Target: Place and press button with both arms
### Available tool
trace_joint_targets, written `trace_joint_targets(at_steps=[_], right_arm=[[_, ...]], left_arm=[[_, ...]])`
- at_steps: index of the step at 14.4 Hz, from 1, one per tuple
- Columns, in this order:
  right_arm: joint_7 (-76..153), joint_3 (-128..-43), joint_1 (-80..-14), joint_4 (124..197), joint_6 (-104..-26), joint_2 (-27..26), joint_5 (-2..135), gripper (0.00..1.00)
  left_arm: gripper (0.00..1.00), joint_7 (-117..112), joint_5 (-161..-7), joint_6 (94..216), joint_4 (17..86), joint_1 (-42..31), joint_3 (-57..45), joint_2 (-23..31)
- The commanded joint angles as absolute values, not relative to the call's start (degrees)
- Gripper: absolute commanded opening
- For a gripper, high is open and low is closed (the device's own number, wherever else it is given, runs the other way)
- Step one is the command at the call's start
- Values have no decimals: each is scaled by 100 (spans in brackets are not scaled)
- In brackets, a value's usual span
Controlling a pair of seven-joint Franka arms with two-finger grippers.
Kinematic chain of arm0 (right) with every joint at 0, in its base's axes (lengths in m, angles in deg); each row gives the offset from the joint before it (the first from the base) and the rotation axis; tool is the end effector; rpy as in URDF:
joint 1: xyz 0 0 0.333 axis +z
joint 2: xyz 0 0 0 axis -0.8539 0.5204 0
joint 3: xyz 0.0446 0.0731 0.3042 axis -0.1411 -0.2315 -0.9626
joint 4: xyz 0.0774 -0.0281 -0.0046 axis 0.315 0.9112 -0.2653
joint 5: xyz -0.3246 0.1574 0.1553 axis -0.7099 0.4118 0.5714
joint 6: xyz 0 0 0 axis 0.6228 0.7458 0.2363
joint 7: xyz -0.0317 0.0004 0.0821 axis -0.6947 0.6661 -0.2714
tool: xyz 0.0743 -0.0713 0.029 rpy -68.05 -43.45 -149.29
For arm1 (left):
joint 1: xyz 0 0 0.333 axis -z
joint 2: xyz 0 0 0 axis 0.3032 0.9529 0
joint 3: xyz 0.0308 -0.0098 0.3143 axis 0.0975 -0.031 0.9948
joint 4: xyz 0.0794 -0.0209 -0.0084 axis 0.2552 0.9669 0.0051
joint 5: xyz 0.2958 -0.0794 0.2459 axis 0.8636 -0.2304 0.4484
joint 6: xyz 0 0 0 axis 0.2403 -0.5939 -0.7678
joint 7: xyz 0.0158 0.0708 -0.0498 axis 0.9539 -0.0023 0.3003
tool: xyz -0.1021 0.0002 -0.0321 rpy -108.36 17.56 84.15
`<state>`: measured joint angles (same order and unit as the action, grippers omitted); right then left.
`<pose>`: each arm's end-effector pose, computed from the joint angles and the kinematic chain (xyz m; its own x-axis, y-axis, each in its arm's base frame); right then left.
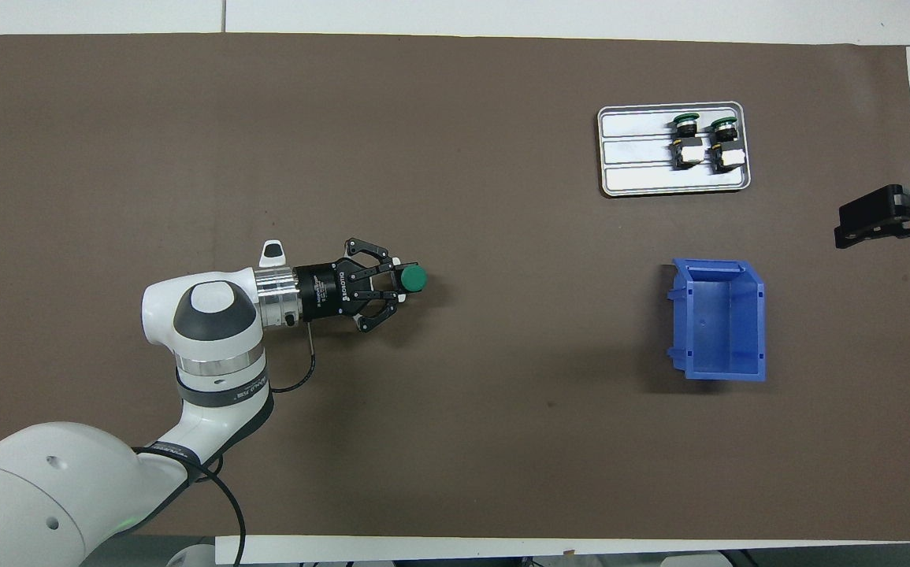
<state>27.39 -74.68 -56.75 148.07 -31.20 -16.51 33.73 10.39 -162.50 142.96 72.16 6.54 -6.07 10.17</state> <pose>0.5368 -0.0191 0.6138 0.9898 -0.0797 -0.1182 -0.0758 -0.9964 0.0376 0.4585 -0.2749 0.2374 0.1007 0.3784 -0.9201 0.9920 0.0329 0.1221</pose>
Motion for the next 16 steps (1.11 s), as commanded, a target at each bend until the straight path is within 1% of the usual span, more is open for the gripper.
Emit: trace_joint_targets(at_steps=[1, 4, 6, 8, 10, 12, 14, 16], right_arm=[[2834, -7491, -5715, 14943, -3144, -1775, 3401, 98], [2825, -7491, -5715, 14943, -3144, -1775, 3401, 98], [2825, -7491, -5723, 14943, -3144, -1775, 3401, 98], [2834, -7491, -5715, 14943, -3144, -1775, 3401, 98], [2825, -7491, -5715, 14943, -3144, -1775, 3401, 98], [2825, -7491, -5715, 14943, -3144, -1775, 3401, 98], [2825, -7491, -5715, 14943, -3144, -1775, 3401, 98], [2825, -7491, -5715, 14943, -3144, -1775, 3401, 98]], left_arm=[[28, 947, -16365, 14453, 7276, 731, -569, 1021], [29, 947, -16365, 14453, 7267, 705, -569, 1021], [32, 947, -16365, 14471, 7259, 731, -560, 1030], [43, 947, -16347, 14480, 7267, 714, -551, 1030], [50, 955, -16347, 14471, 7259, 696, -551, 1021], [56, 982, -16347, 14462, 7259, 679, -551, 1013], [59, 1008, -16347, 14497, 7267, 670, -551, 978], [67, 1104, -16347, 14602, 7267, 696, -551, 942]])
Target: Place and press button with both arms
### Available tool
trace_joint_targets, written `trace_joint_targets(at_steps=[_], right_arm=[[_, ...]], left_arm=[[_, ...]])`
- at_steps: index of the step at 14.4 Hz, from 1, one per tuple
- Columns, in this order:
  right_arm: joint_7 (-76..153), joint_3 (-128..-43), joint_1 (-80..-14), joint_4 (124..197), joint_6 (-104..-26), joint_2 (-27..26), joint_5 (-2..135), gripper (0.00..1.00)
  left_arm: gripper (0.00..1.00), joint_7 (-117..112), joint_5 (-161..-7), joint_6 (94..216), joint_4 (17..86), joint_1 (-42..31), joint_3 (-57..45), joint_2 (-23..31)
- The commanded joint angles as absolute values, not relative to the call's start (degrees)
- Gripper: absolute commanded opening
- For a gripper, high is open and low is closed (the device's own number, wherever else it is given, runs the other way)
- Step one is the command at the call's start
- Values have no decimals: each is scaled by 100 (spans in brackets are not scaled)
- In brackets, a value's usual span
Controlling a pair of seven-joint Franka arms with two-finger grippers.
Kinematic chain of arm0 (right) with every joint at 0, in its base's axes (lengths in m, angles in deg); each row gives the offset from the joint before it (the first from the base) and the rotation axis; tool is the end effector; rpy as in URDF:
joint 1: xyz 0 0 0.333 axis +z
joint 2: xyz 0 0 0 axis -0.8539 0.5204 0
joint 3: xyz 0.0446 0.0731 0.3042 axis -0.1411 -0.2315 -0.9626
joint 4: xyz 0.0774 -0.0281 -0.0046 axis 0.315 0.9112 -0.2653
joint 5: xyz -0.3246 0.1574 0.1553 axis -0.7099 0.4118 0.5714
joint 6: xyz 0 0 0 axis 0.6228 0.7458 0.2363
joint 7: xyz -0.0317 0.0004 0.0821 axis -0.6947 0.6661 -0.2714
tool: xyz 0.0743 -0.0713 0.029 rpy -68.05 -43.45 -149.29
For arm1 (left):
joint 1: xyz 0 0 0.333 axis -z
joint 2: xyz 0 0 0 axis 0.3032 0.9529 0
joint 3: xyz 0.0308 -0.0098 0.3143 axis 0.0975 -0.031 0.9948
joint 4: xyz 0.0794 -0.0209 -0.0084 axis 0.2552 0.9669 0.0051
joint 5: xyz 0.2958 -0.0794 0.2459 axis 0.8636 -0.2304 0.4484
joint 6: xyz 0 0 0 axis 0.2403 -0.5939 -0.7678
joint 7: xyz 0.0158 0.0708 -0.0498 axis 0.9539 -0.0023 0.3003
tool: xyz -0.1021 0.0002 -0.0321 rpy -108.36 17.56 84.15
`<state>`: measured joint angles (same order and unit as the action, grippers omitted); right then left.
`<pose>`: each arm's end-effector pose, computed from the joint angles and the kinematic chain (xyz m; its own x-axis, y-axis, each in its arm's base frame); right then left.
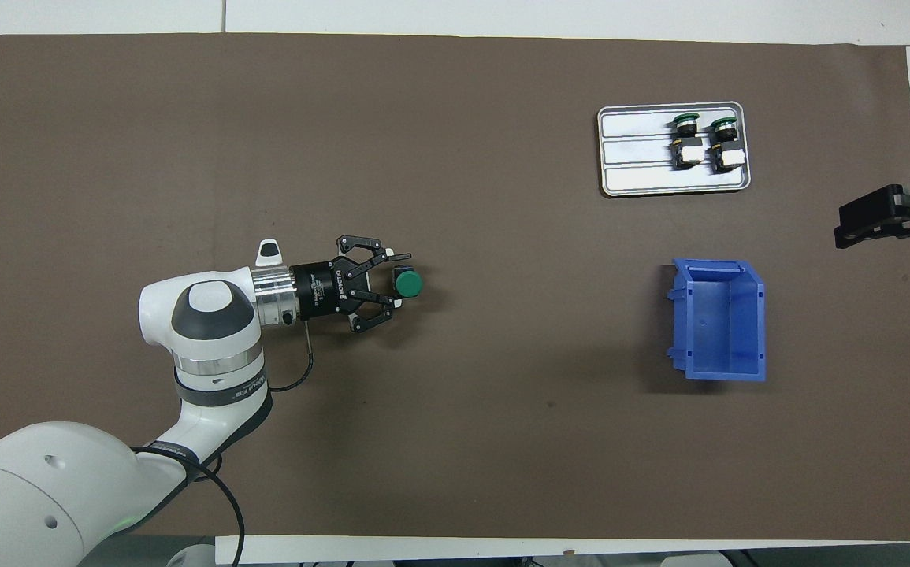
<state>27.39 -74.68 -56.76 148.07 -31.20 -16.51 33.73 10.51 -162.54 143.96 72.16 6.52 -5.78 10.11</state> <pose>0.5368 -0.0192 0.6138 0.9898 -0.0799 -0.1182 -0.0760 -0.9964 0.0376 0.4610 -0.2703 0.2370 0.0963 0.3935 -0.9143 0.9911 0.0471 0.1247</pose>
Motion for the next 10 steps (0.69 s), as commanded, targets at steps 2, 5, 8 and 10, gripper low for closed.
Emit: trace_joint_targets(at_steps=[2, 5, 8, 10], right_arm=[[2825, -7491, -5715, 14943, -3144, -1775, 3401, 98], [2825, -7491, -5715, 14943, -3144, -1775, 3401, 98], [2825, -7491, -5715, 14943, -3144, -1775, 3401, 98], [2825, -7491, -5715, 14943, -3144, -1775, 3401, 98]], left_arm=[[93, 1122, -16339, 14682, 7267, 722, -551, 942], [100, 1131, -16339, 14726, 7267, 731, -551, 951], [100, 1175, -16330, 14893, 7259, 749, -560, 872], [100, 1184, -16321, 14936, 7250, 845, -551, 854]])
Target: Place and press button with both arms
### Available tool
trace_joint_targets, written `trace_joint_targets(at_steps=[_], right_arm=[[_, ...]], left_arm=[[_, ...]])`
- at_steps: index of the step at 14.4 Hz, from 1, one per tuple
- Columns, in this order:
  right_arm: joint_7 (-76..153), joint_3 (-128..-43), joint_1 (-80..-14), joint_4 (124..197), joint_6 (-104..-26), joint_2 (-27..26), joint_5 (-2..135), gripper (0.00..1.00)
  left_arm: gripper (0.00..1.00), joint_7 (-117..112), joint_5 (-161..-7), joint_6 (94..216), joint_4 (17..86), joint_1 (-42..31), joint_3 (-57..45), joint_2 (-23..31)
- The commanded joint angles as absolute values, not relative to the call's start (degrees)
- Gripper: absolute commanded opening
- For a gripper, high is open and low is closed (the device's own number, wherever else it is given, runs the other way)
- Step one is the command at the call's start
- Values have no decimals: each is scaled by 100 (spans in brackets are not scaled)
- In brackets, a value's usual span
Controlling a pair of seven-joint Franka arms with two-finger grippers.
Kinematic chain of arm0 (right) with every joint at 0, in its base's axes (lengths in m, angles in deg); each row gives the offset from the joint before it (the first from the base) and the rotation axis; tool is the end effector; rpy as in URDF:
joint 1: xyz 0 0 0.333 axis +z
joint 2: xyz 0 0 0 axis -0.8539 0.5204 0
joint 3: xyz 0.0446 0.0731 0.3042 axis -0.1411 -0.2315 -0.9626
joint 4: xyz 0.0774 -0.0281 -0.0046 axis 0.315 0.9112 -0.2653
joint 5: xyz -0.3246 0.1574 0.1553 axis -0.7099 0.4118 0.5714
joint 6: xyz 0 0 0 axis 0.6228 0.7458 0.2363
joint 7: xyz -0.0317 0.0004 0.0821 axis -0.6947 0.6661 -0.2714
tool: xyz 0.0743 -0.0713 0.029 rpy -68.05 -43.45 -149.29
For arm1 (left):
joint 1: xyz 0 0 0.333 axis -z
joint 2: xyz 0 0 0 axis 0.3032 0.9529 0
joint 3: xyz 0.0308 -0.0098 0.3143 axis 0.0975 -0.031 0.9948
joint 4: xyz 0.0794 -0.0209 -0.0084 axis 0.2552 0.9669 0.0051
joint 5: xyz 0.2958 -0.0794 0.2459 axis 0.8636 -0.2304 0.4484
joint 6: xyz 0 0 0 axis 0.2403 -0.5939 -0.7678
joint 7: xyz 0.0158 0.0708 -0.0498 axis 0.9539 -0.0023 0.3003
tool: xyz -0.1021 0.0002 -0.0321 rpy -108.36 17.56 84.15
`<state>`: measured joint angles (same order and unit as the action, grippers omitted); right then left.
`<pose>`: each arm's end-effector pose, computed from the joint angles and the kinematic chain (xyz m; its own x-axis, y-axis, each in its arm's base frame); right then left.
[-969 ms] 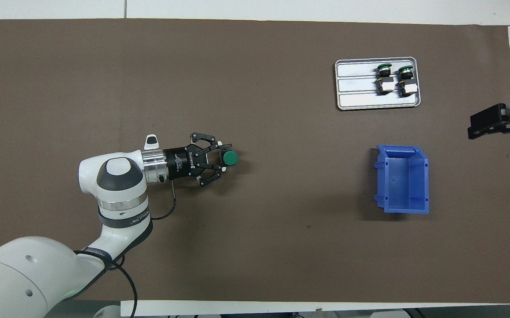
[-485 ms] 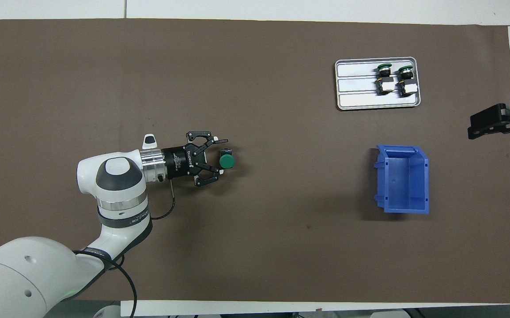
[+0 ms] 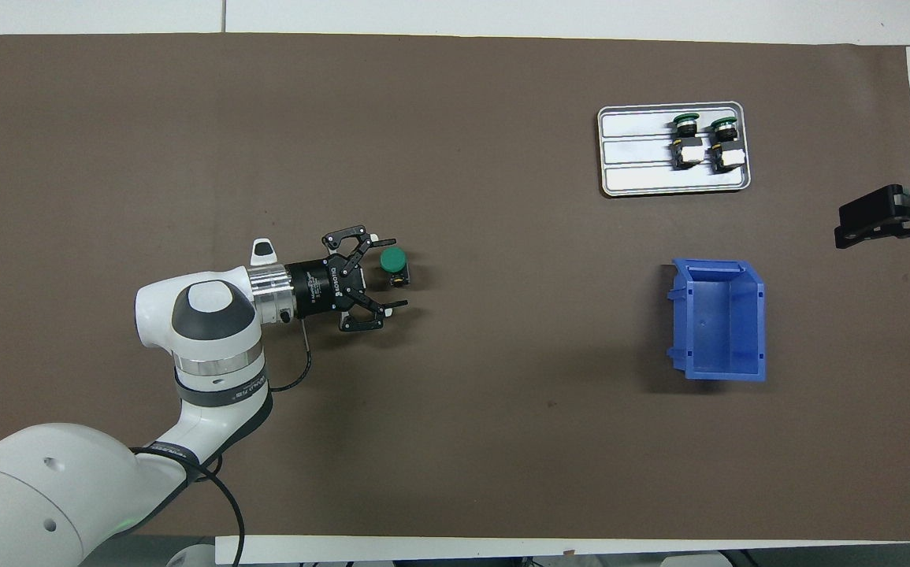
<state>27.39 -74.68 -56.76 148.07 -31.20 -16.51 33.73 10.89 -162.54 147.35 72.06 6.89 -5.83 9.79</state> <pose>0.5368 -0.0192 0.6138 0.9898 -0.0799 -0.1182 -0.0760 -0.9964 0.0376 0.4631 -0.2670 0.2381 0.0932 0.4366 -0.8948 0.9883 0.0688 0.1365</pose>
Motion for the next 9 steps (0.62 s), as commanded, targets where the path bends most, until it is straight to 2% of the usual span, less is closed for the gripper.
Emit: trace_joint_targets(at_steps=[1, 9], right_arm=[[2825, -7491, -5715, 14943, -3144, -1775, 3401, 98], [2825, -7491, -5715, 14943, -3144, -1775, 3401, 98]], left_arm=[[100, 1184, -16312, 14954, 7250, 846, -551, 854], [100, 1667, -16242, 15657, 7434, 1214, -551, 196]])
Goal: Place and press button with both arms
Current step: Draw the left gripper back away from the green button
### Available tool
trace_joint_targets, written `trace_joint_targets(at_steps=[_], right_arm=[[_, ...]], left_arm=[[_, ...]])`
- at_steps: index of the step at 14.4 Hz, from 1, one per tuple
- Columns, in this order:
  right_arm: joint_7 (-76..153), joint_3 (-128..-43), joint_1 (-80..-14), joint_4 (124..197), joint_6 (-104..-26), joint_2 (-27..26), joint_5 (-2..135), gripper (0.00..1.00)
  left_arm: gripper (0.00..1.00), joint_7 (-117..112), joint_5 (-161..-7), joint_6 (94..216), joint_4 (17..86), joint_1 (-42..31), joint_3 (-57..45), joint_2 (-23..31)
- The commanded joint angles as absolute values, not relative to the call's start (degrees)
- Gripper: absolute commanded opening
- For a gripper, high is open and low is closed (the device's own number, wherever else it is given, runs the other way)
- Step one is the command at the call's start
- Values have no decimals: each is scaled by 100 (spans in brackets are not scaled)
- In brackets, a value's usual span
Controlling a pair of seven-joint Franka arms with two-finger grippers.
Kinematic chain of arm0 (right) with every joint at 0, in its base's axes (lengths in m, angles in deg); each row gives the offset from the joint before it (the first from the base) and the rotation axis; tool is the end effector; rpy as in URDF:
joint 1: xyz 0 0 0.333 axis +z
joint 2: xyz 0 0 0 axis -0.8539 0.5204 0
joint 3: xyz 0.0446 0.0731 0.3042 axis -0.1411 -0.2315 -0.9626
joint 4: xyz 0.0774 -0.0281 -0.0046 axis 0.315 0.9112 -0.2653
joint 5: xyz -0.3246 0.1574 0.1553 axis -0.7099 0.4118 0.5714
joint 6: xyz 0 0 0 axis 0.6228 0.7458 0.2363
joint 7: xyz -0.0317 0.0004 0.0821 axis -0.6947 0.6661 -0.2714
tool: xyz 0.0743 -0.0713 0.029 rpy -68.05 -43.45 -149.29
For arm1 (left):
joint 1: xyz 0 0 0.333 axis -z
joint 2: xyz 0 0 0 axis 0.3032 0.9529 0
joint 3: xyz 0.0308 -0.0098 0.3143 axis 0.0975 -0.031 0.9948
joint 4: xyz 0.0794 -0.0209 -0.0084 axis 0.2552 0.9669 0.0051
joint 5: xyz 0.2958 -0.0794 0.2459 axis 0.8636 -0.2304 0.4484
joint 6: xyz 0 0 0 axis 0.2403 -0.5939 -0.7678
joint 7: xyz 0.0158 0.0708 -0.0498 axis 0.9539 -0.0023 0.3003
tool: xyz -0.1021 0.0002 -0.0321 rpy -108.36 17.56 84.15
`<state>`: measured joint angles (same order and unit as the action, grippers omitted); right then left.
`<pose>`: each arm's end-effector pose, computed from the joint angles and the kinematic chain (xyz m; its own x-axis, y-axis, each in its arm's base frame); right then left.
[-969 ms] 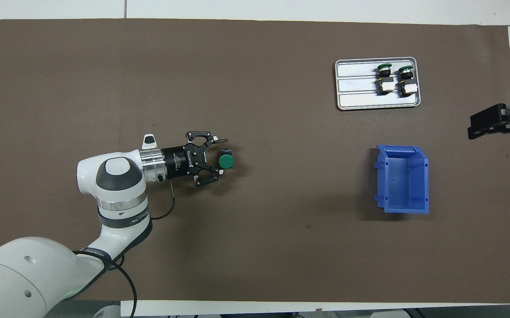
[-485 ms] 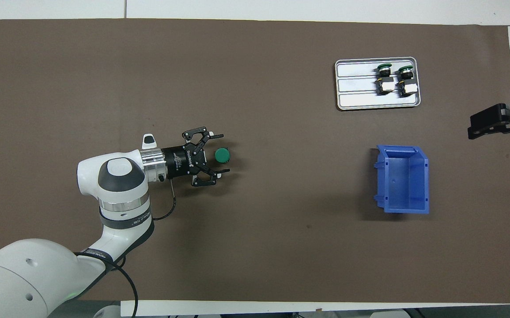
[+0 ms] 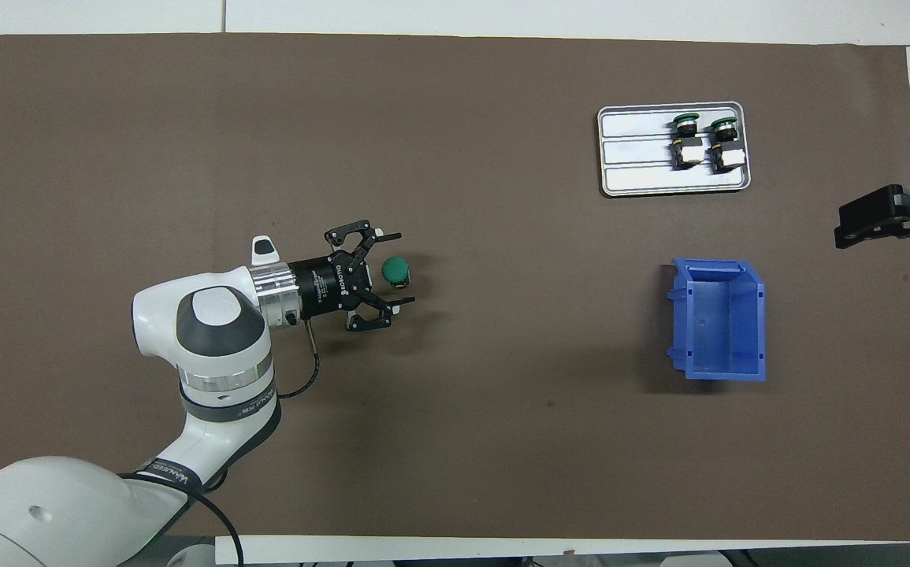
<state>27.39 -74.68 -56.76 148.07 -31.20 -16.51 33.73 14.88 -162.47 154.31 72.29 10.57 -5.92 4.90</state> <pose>0.5368 -0.0192 0.6138 0.9898 -0.0799 -0.1182 -0.0760 -0.9964 0.0376 0.4556 -0.2843 0.2782 0.1050 0.4850 -0.8682 0.9804 0.0957 0.1721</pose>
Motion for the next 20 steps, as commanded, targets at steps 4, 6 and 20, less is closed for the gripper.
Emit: trace_joint_targets(at_steps=[4, 6, 20], right_arm=[[2834, -7491, -5723, 14943, -3144, -1775, 3401, 98], [2825, -7491, -5715, 14943, -3144, -1775, 3401, 98], [2825, -7491, -5715, 14943, -3144, -1775, 3401, 98]], left_arm=[[100, 1896, -16233, 16034, 7504, 1399, -542, -68], [100, 1896, -16224, 16455, 7505, 1522, -542, -252], [100, 1896, -14714, 17152, 7935, 1777, -534, -912]])
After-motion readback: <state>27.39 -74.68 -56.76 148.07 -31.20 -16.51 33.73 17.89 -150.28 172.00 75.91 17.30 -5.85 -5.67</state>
